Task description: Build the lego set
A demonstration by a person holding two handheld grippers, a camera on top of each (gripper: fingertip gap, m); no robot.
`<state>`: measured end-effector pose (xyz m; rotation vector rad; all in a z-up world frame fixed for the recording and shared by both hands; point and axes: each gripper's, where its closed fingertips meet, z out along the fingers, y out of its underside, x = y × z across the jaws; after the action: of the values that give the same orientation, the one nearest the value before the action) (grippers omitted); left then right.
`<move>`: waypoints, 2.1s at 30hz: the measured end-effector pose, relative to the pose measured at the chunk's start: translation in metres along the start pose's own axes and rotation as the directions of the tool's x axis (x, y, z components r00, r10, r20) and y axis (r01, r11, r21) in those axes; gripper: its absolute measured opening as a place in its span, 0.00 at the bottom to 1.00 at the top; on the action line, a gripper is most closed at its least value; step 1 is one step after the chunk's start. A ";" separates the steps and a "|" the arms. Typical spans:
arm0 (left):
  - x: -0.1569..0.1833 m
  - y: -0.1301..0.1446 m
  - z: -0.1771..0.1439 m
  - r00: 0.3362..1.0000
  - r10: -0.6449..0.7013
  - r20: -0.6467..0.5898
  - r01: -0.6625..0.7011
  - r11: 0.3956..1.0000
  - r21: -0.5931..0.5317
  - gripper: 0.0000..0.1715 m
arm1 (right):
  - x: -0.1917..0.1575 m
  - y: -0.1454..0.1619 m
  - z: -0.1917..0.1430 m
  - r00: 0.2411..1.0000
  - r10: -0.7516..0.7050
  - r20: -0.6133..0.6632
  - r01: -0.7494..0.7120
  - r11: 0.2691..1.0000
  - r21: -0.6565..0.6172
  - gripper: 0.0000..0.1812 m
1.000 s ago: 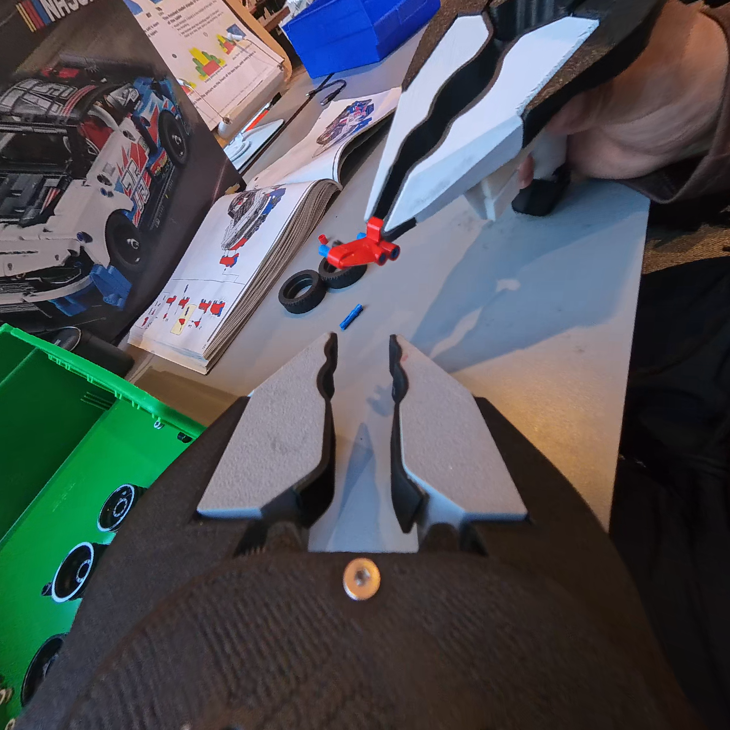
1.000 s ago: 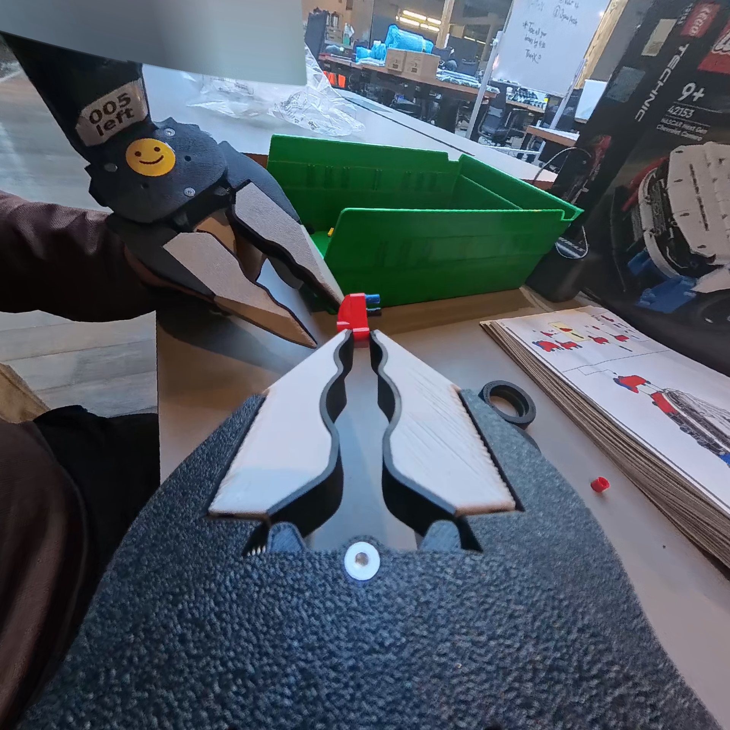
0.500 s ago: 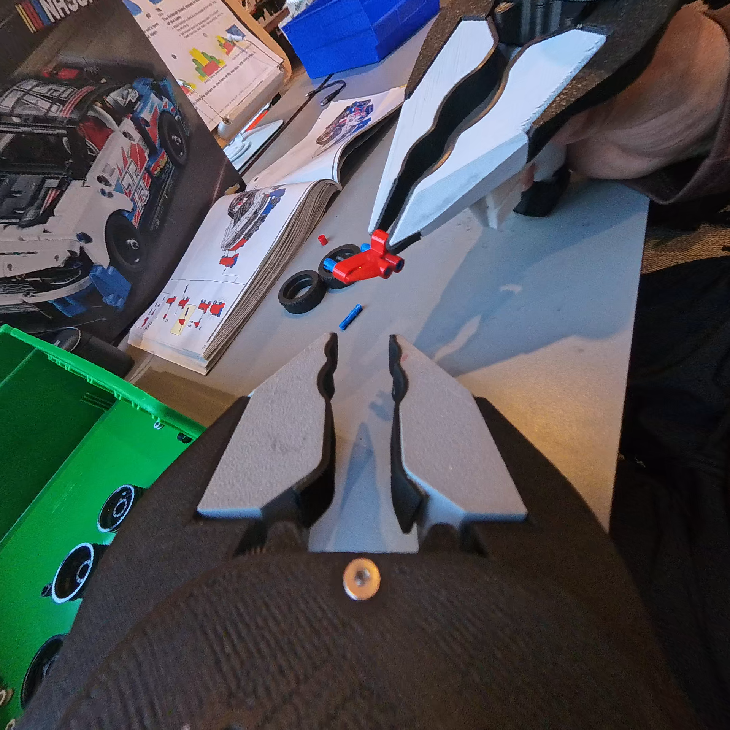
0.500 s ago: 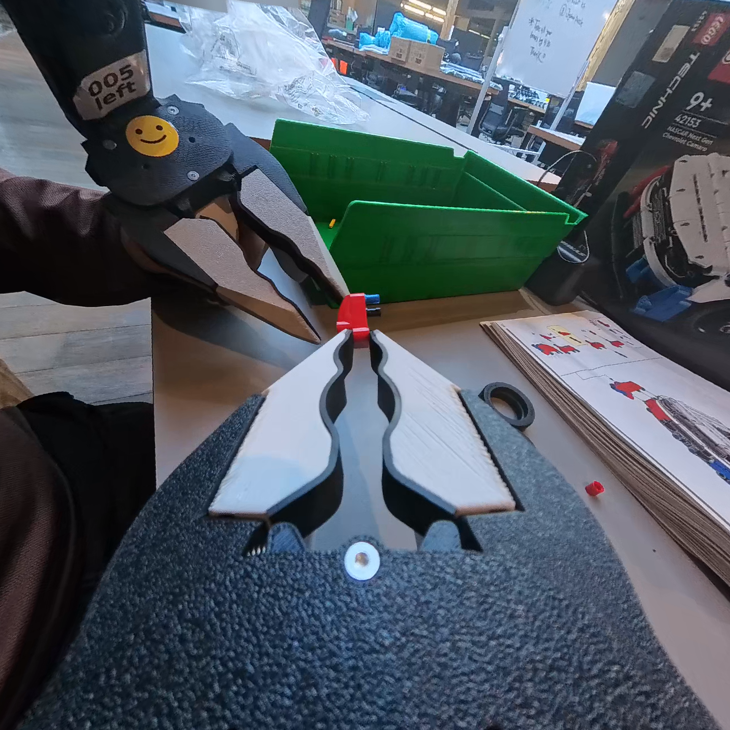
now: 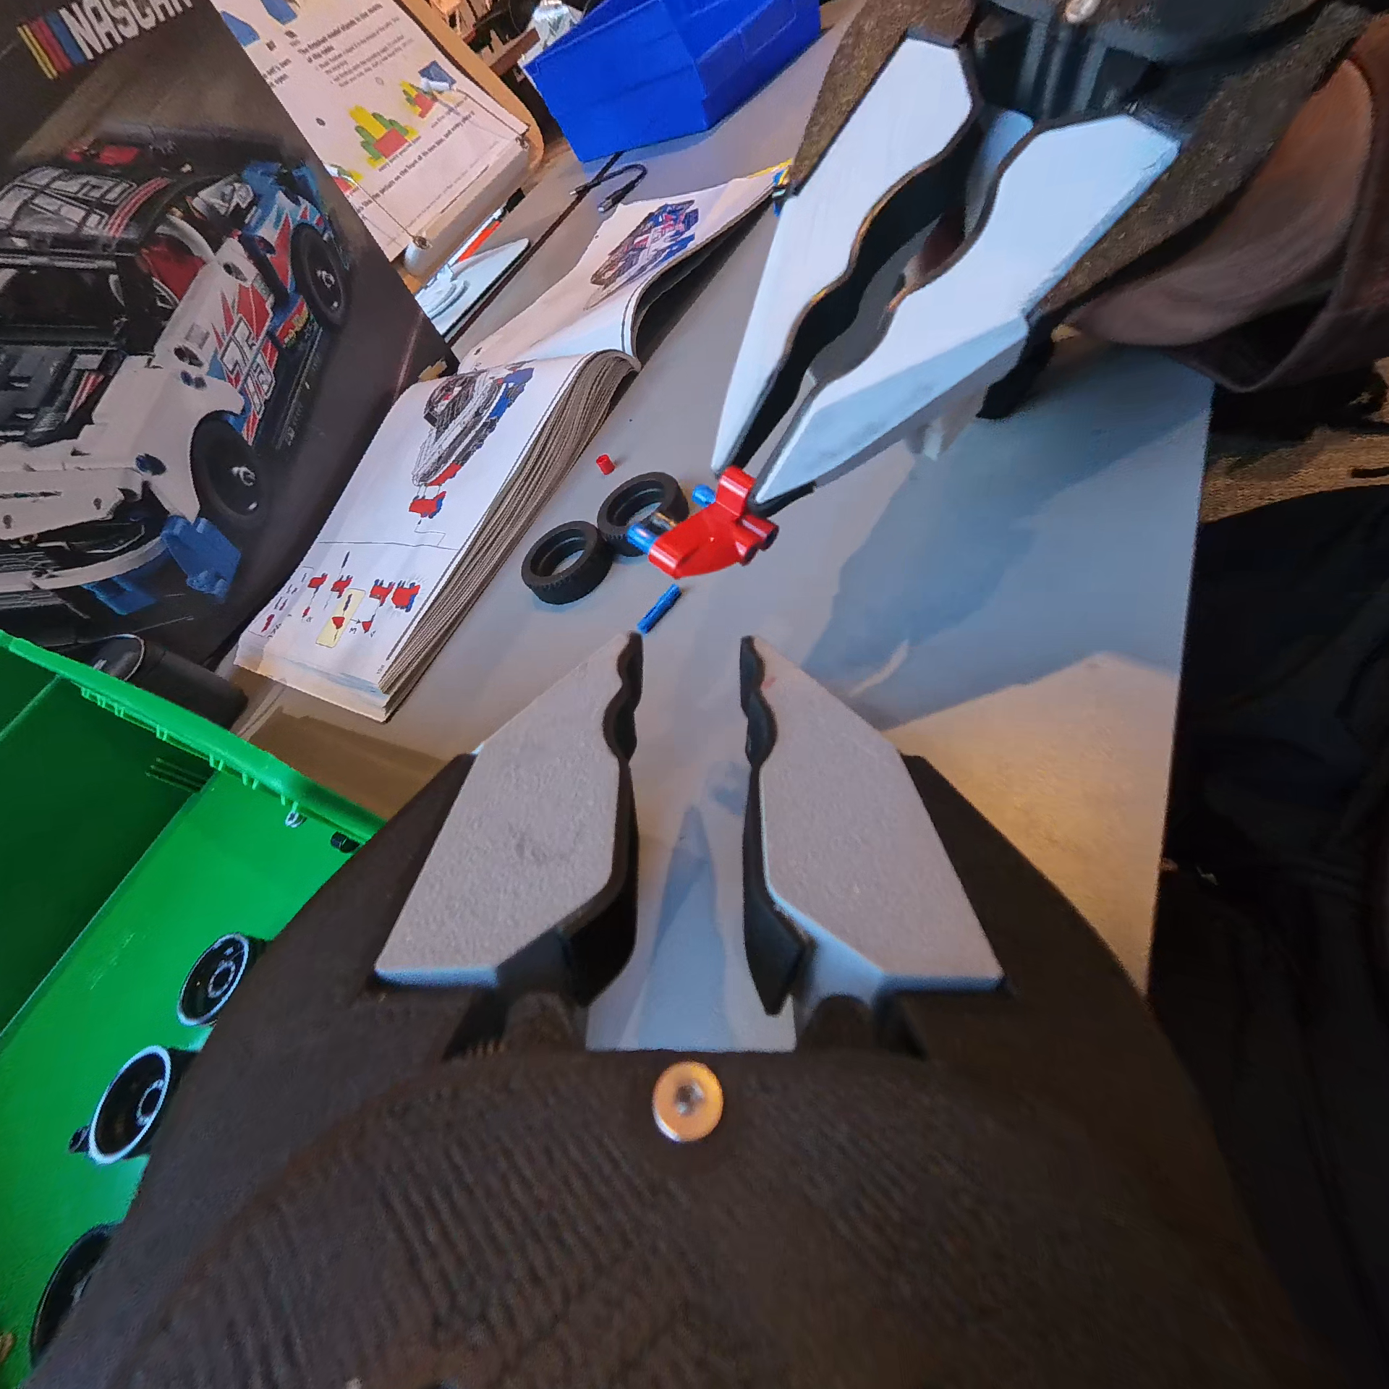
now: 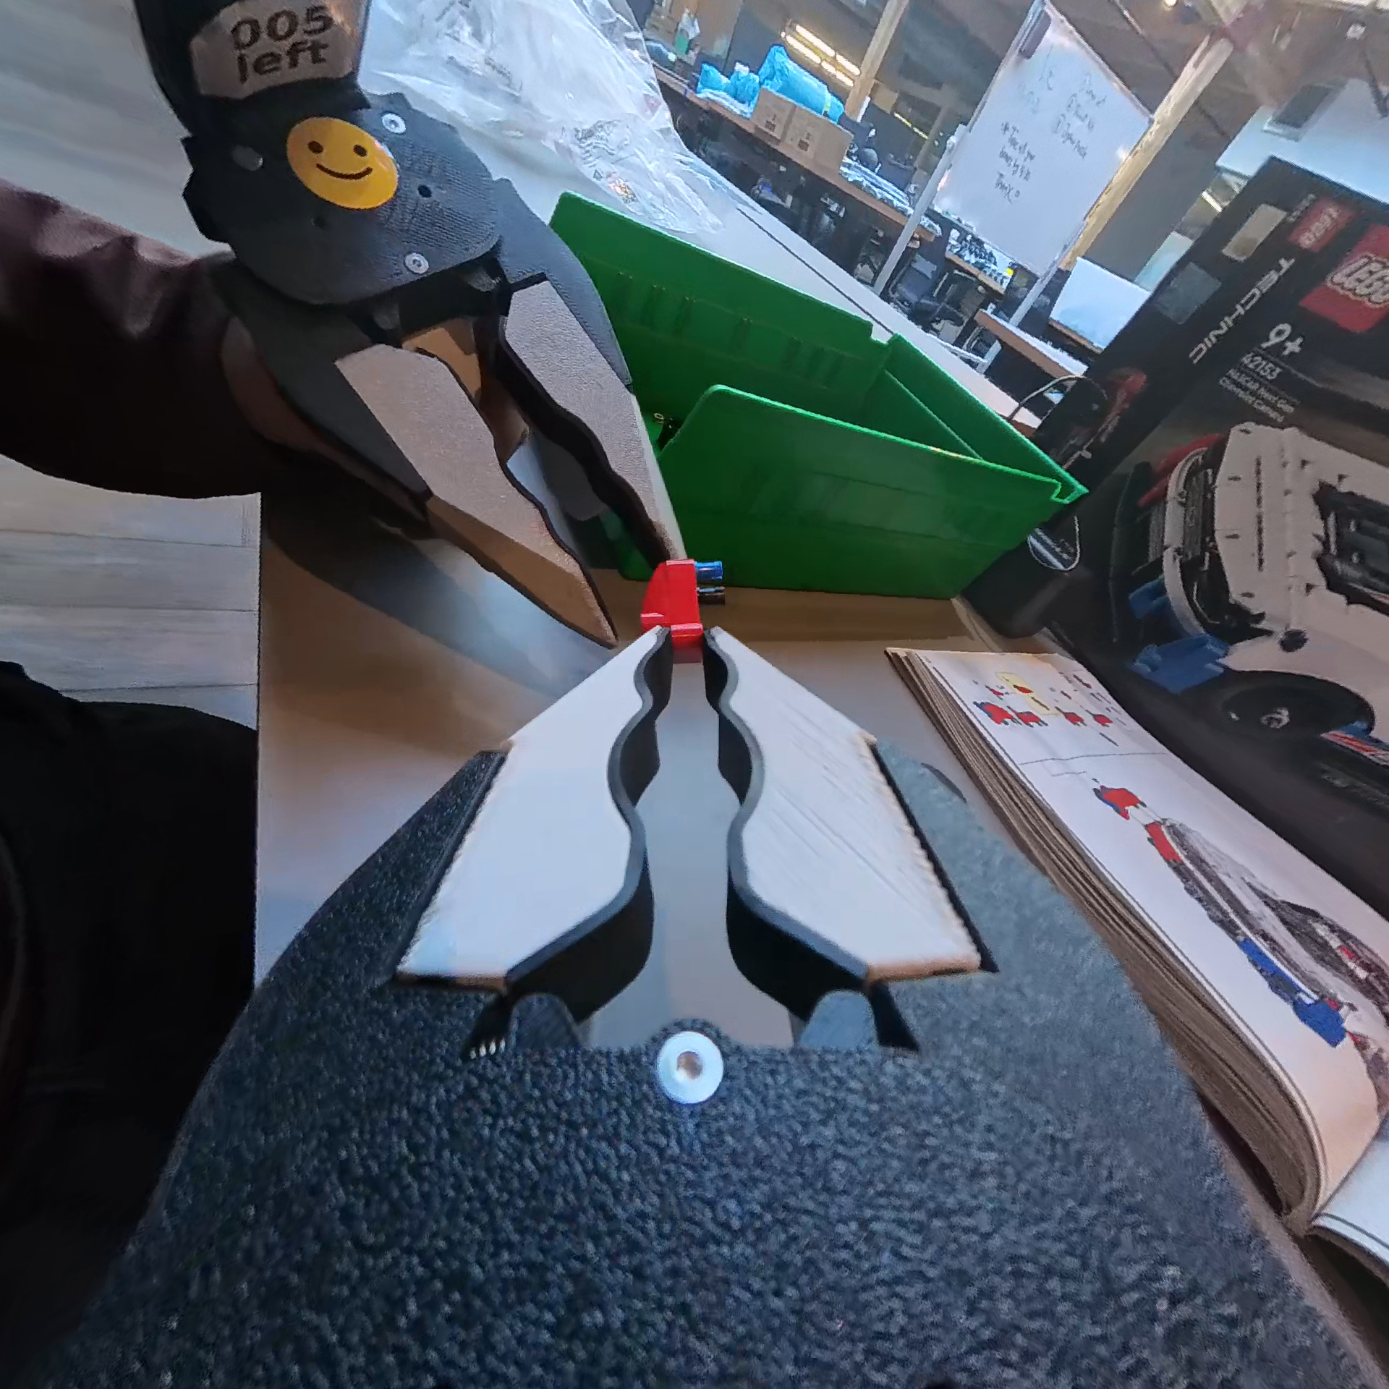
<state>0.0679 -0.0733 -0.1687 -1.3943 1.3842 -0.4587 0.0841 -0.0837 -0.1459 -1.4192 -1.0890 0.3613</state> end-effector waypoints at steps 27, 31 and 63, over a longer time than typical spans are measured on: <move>-0.001 0.009 -0.001 0.698 -0.694 -0.179 0.678 0.720 -0.146 0.03 | -0.007 0.020 0.013 0.985 -0.169 -0.034 0.162 0.976 -0.147 0.06; -0.003 0.028 -0.001 0.769 -0.635 -0.070 0.597 0.753 -0.275 0.03 | 0.023 0.048 0.011 0.984 -0.100 -0.150 0.048 0.947 -0.319 0.02; 0.020 0.049 0.009 0.786 -0.613 -0.085 0.509 0.718 -0.475 0.03 | 0.013 0.087 0.005 0.943 -0.115 0.312 0.290 0.744 -0.602 0.00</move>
<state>0.0571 -0.0750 -0.2215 -2.2198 1.2651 -0.7734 0.1207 -0.0543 -0.2200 -1.8606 -1.6766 -0.0100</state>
